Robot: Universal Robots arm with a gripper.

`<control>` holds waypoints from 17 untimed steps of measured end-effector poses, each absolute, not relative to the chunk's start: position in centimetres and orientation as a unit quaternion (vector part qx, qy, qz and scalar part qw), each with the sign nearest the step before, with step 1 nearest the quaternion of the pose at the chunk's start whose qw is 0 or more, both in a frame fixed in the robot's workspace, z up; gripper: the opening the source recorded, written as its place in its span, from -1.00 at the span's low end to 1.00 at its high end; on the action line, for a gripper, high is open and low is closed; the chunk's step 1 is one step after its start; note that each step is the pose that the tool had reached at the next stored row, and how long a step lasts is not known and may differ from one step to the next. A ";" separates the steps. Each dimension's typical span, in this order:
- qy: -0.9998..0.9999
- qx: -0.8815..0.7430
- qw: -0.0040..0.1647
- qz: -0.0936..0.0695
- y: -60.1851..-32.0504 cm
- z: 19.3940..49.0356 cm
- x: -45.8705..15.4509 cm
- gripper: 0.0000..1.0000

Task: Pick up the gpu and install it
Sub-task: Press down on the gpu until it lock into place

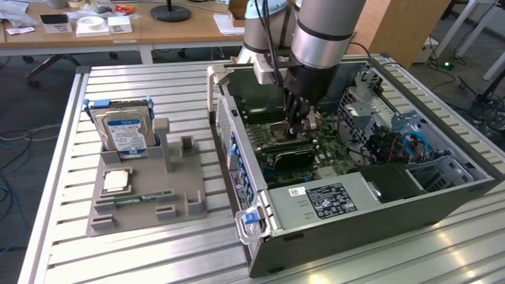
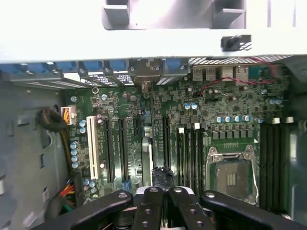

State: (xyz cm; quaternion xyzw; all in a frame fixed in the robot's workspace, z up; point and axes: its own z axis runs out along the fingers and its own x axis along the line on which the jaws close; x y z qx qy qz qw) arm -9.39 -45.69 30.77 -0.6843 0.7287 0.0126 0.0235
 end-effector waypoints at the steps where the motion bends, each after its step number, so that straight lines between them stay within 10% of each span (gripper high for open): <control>1: 0.729 -0.684 0.023 0.012 -45.7 31.2 -9.4 -0.79; 17: 0.729 -0.684 0.021 0.010 -45.7 37.6 -9.4 -0.79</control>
